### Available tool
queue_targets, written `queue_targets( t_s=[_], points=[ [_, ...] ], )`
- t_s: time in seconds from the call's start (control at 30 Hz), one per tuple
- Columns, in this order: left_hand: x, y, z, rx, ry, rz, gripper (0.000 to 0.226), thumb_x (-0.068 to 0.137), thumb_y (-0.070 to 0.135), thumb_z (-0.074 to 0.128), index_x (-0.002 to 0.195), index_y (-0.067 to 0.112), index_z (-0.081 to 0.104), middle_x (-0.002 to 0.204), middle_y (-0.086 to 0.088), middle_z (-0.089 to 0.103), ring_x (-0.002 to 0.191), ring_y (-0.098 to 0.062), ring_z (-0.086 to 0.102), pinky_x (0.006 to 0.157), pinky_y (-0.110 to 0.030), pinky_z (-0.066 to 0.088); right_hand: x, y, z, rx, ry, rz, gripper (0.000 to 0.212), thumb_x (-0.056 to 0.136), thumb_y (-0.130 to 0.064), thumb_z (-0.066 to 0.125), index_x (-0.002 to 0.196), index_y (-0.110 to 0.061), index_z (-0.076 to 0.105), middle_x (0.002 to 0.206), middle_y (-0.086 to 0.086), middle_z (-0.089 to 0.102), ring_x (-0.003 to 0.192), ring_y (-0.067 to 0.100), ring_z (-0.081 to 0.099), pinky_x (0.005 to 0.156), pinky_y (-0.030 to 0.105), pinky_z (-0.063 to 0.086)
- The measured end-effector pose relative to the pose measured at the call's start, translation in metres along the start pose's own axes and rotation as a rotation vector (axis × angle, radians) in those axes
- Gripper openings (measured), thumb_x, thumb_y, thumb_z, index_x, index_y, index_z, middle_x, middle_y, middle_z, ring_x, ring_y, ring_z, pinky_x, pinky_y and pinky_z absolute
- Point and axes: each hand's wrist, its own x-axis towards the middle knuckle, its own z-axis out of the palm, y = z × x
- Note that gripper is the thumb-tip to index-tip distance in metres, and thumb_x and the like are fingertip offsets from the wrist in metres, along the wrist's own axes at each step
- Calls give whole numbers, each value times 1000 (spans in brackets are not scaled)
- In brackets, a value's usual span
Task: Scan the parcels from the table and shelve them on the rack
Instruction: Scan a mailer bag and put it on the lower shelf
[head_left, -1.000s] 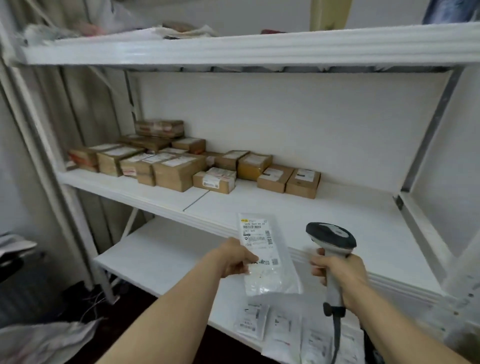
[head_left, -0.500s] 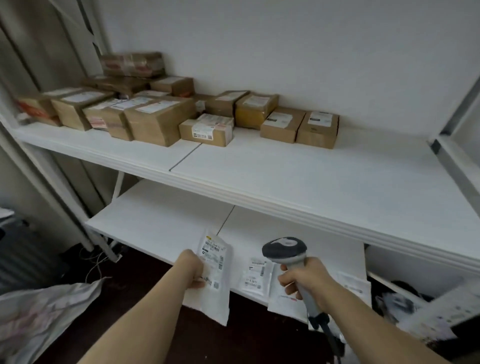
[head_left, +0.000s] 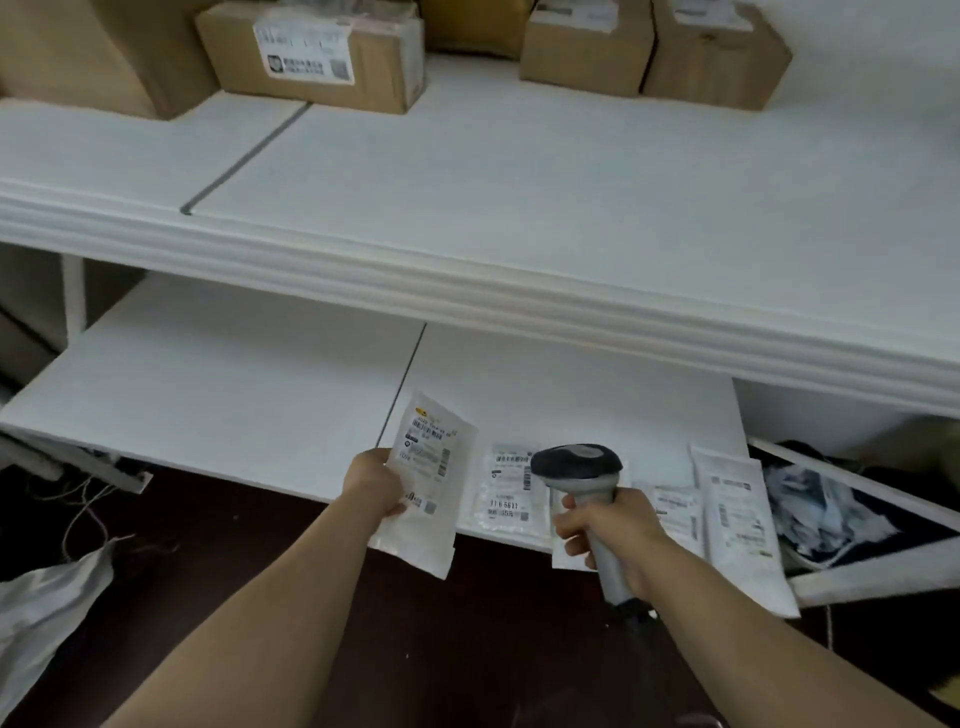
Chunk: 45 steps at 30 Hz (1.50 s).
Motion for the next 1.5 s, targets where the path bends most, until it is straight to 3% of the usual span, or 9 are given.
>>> queue_targets(
  t_s=[0.2,0.43,0.6,0.73,0.83,0.93,1.1,1.27,1.5],
  points=[
    [65,-26,44,-44,-13,-7,45,93,-11,32,119,11,62,77,-1,56,70,-20,58,62,-33,58,64,25,21,48,30,42,17,72,6,69,82,-6,65,56,5,68,45,17,59,45,23,42],
    [117,-42,83,-56,-73,-22,53,91,-15,30,124,15,60,93,-6,60,79,-23,60,39,-21,49,112,42,37,20,26,67,17,73,6,70,82,-7,64,58,7,67,44,16,58,47,23,41],
    [127,-44,97,-25,-91,-35,31,91,-13,36,86,9,57,95,-12,57,80,-27,57,50,-27,50,121,46,36,11,33,62,15,73,7,68,80,-5,63,53,6,66,42,15,56,46,23,41],
    [112,-34,94,-21,-55,-57,53,90,-8,47,140,2,32,111,-13,47,81,-25,59,78,-35,56,107,46,30,18,46,57,16,73,7,68,79,-6,63,54,6,65,44,16,56,46,23,41],
    [77,-21,85,20,-99,-38,43,89,-6,52,130,1,40,95,-8,49,64,-15,49,84,-33,54,76,40,22,32,42,68,15,74,7,69,79,-7,63,58,8,65,46,18,56,47,24,42],
    [27,0,76,105,-154,-23,24,89,-5,54,77,11,42,72,-3,41,59,-15,46,86,-41,55,37,30,8,46,39,80,16,74,6,70,83,-6,64,61,9,65,47,17,56,48,24,43],
    [-58,37,76,278,-281,68,40,92,0,54,131,-4,46,73,-1,42,60,-11,46,68,-30,54,-37,17,-29,46,53,85,20,72,7,69,88,-5,65,59,8,63,45,16,56,47,25,44],
    [-156,71,83,410,-480,301,34,96,9,52,129,5,53,121,-10,57,100,-21,60,56,-18,33,-110,21,-78,26,100,62,10,78,-1,71,81,-7,64,55,5,65,44,14,58,45,23,44],
    [-295,91,122,577,-710,437,5,89,2,58,93,4,55,78,-9,51,66,-18,52,55,-26,51,-249,52,-159,17,151,192,15,88,-12,65,83,1,59,53,10,66,49,21,66,46,27,53]
  ],
)
